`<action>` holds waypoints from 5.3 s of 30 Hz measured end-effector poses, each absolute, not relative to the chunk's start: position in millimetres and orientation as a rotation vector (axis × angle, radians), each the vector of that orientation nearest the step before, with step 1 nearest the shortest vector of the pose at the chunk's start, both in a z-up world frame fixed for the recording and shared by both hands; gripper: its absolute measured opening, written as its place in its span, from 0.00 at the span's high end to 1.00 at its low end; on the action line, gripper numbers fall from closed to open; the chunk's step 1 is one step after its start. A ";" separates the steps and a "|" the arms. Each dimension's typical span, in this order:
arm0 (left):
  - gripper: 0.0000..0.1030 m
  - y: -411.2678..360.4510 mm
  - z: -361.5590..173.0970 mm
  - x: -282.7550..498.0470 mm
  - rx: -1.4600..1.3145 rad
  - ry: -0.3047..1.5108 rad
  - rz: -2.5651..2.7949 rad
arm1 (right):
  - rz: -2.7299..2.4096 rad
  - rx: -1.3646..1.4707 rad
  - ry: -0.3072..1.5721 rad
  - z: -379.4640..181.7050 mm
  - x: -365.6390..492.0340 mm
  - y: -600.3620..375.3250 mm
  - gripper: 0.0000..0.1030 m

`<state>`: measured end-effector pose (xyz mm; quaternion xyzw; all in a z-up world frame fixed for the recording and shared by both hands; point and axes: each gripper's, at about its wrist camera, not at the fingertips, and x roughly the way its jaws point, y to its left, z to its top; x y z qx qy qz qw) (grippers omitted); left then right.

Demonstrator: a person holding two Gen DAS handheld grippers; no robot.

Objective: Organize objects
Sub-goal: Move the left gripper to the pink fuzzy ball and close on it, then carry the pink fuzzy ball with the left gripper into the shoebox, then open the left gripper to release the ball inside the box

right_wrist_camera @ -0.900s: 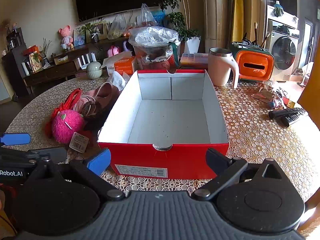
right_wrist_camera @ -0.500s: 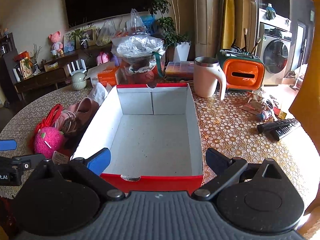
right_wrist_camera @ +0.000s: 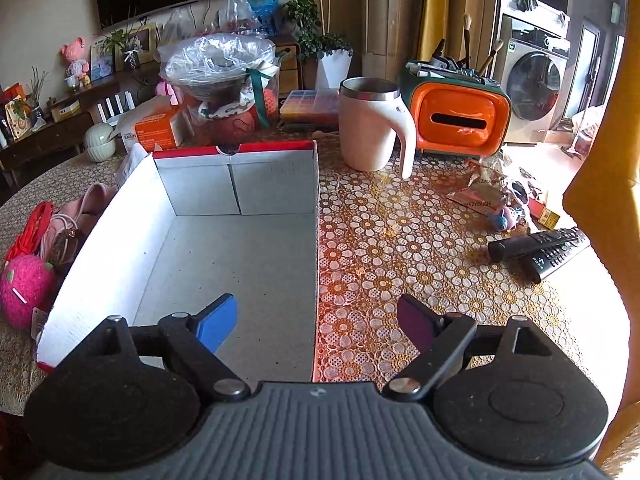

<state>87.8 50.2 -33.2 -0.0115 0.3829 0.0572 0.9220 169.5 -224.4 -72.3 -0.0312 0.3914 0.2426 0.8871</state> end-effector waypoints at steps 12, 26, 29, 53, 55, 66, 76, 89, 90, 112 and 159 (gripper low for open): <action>0.02 82.5 -57.7 101.0 -0.020 0.839 0.192 | 0.545 -0.081 0.927 -88.6 192.2 -216.3 0.54; 0.02 98.5 -78.8 131.8 0.019 0.860 0.213 | 0.577 -0.153 0.996 -96.2 202.3 -202.7 0.83; 0.02 101.9 -82.9 140.9 0.011 0.875 0.212 | 0.578 -0.163 0.994 -96.3 202.1 -200.8 0.88; 0.33 102.4 -85.2 149.5 -0.035 0.897 0.215 | 0.588 -0.163 1.009 -95.1 199.3 -202.1 0.97; 0.34 102.6 -81.3 147.3 -0.032 0.890 0.220 | 0.588 -0.157 1.008 -94.3 199.3 -203.8 0.97; 0.35 86.1 -37.2 130.0 -0.022 0.824 0.144 | 0.589 -0.137 1.012 -96.5 201.6 -208.9 0.97; 0.35 28.0 16.8 128.5 0.036 0.734 -0.051 | 0.595 -0.136 1.012 -96.5 200.6 -209.4 0.97; 0.35 -84.7 4.4 167.3 0.191 0.729 -0.294 | 0.598 -0.131 1.013 -97.2 201.7 -210.8 0.97; 0.35 -90.1 -1.1 171.1 0.205 0.738 -0.300 | 0.599 -0.131 1.013 -97.1 201.7 -210.8 0.97; 0.30 -127.8 -97.7 214.7 0.331 1.023 -0.344 | 0.614 -0.119 1.019 -97.2 204.3 -213.7 0.97; 0.01 89.8 -33.8 166.2 0.160 0.870 -0.028 | 0.605 -0.135 1.044 -96.1 203.2 -211.3 0.97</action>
